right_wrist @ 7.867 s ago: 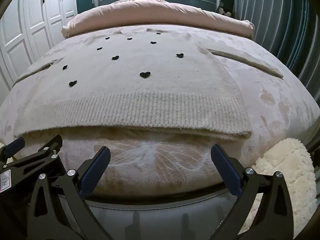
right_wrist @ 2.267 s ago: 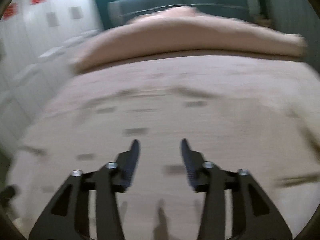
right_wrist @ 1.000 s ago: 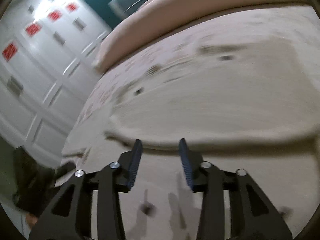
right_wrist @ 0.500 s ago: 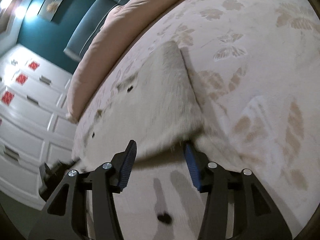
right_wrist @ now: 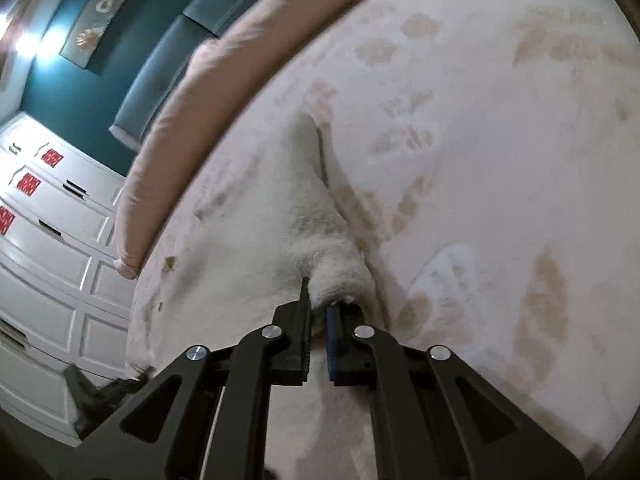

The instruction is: Fold small clothes

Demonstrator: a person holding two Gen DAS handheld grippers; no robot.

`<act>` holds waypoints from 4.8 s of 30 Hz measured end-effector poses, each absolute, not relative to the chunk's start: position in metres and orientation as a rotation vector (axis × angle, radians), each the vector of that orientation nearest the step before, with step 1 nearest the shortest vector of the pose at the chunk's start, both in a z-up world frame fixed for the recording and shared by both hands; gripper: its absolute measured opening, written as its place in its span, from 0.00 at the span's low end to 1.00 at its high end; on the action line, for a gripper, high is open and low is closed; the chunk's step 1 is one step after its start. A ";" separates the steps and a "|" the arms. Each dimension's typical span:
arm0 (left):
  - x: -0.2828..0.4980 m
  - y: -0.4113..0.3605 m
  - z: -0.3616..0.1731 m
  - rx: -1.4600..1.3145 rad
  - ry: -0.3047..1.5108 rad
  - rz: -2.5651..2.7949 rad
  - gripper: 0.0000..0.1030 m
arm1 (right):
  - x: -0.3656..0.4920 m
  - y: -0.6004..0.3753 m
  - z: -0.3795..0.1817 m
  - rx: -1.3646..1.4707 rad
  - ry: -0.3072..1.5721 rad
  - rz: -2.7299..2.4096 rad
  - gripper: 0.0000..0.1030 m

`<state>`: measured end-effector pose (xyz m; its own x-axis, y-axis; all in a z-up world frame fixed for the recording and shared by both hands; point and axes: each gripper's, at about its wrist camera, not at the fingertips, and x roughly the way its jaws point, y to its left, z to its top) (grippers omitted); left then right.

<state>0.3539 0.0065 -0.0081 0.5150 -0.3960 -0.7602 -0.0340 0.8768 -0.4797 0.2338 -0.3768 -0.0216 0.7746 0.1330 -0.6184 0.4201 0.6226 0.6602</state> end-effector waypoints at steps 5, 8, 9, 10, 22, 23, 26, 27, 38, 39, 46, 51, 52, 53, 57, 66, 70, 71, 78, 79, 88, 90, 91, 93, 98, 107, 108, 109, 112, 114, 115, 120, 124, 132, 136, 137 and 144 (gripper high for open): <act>0.344 0.007 -0.013 -0.470 0.981 -0.215 0.14 | 0.230 -0.360 -0.009 0.741 0.753 -0.239 0.07; 0.343 0.007 -0.014 -0.460 0.964 -0.229 0.14 | 0.216 -0.347 0.015 0.671 0.713 -0.350 0.11; 0.341 0.008 -0.016 -0.469 0.948 -0.236 0.14 | 0.219 -0.341 0.023 0.637 0.695 -0.349 0.11; 0.340 0.008 -0.019 -0.487 0.934 -0.242 0.14 | 0.223 -0.328 0.030 0.605 0.680 -0.318 0.11; 0.335 0.023 -0.029 -0.562 0.880 -0.288 0.15 | 0.358 -0.194 0.000 0.364 0.943 0.184 0.06; 0.334 0.023 -0.030 -0.560 0.877 -0.290 0.15 | 0.353 -0.219 0.001 0.384 0.927 0.127 0.06; 0.333 0.021 -0.030 -0.549 0.866 -0.289 0.15 | 0.326 -0.320 -0.004 0.516 0.892 -0.101 0.05; 0.333 0.020 -0.030 -0.549 0.862 -0.290 0.15 | 0.317 -0.339 -0.004 0.540 0.881 -0.160 0.00; 0.332 0.018 -0.030 -0.537 0.855 -0.287 0.15 | 0.374 -0.368 0.004 0.499 0.910 -0.237 0.44; 0.332 0.018 -0.030 -0.532 0.854 -0.286 0.15 | 0.376 -0.371 0.003 0.473 0.912 -0.242 0.14; 0.332 0.008 -0.029 -0.496 0.847 -0.289 0.18 | 0.364 -0.403 -0.018 0.540 0.890 -0.292 0.09; 0.333 0.008 -0.029 -0.494 0.846 -0.288 0.19 | 0.343 -0.367 0.036 0.432 0.774 -0.300 0.12; 0.333 0.008 -0.029 -0.495 0.846 -0.288 0.19 | 0.335 -0.355 0.045 0.419 0.740 -0.291 0.12; 0.333 0.008 -0.028 -0.494 0.846 -0.288 0.19 | 0.327 -0.339 0.052 0.434 0.720 -0.240 0.12; 0.334 0.006 -0.026 -0.481 0.850 -0.279 0.19 | 0.320 -0.264 0.041 0.376 0.810 -0.029 0.13; 0.337 0.007 -0.025 -0.486 0.854 -0.282 0.19 | 0.244 -0.371 -0.007 0.610 0.837 -0.306 0.00; 0.337 0.014 -0.024 -0.523 0.865 -0.291 0.19 | 0.202 -0.365 0.011 0.556 0.812 -0.374 0.08; 0.335 0.019 -0.021 -0.546 0.880 -0.292 0.22 | 0.197 -0.357 0.012 0.558 0.810 -0.354 0.08; 0.284 0.102 0.031 -0.446 0.822 -0.084 0.84 | 0.179 -0.268 -0.006 0.431 0.879 -0.245 0.32; 0.280 0.126 0.038 -0.450 0.799 -0.045 0.84 | 0.176 -0.260 -0.007 0.404 0.872 -0.248 0.40; 0.313 0.398 0.031 -0.658 0.846 0.384 0.84 | 0.170 -0.237 -0.010 0.301 0.848 -0.212 0.63; 0.322 0.444 0.023 -0.799 0.842 0.426 0.84 | 0.173 -0.233 -0.011 0.287 0.854 -0.212 0.66; 0.327 0.459 0.020 -0.858 0.831 0.423 0.84 | 0.174 -0.229 -0.011 0.269 0.859 -0.217 0.68; 0.336 0.471 0.020 -0.885 0.815 0.431 0.84 | 0.176 -0.224 -0.012 0.245 0.863 -0.229 0.69; 0.368 0.471 0.020 -0.782 0.857 0.435 0.82 | 0.176 -0.225 -0.014 0.255 0.862 -0.229 0.71; 0.381 0.418 0.082 -0.556 0.757 0.290 0.06 | 0.176 -0.224 -0.016 0.276 0.852 -0.216 0.75; 0.382 0.404 0.095 -0.534 0.738 0.254 0.06 | 0.176 -0.224 -0.016 0.281 0.850 -0.210 0.76; 0.383 0.385 0.112 -0.507 0.715 0.210 0.06 | 0.176 -0.224 -0.016 0.287 0.846 -0.204 0.77; 0.386 0.295 0.171 -0.413 0.637 0.008 0.06 | 0.176 -0.224 -0.016 0.303 0.838 -0.192 0.79; 0.383 0.236 0.194 -0.360 0.607 -0.113 0.06 | 0.176 -0.224 -0.016 0.313 0.834 -0.183 0.80; 0.378 0.190 0.205 -0.327 0.597 -0.205 0.06 | 0.175 -0.224 -0.015 0.318 0.832 -0.178 0.80; 0.344 0.014 0.174 -0.212 0.713 -0.462 0.09 | 0.174 -0.226 -0.015 0.338 0.822 -0.163 0.82; 0.314 -0.063 0.093 -0.241 0.913 -0.528 0.17 | 0.172 -0.229 -0.014 0.357 0.815 -0.140 0.84; 0.302 0.003 0.026 -0.478 1.055 -0.381 0.18 | 0.169 -0.234 -0.011 0.394 0.801 -0.109 0.87; 0.318 0.099 0.048 -0.581 0.936 -0.218 0.38 | 0.174 -0.232 0.012 0.402 0.781 -0.117 0.83; 0.319 0.114 0.050 -0.597 0.919 -0.186 0.42 | 0.178 -0.234 0.017 0.429 0.766 -0.112 0.83; 0.347 0.189 0.036 -0.840 0.942 -0.103 0.43 | 0.257 -0.255 0.029 0.685 0.809 -0.093 0.80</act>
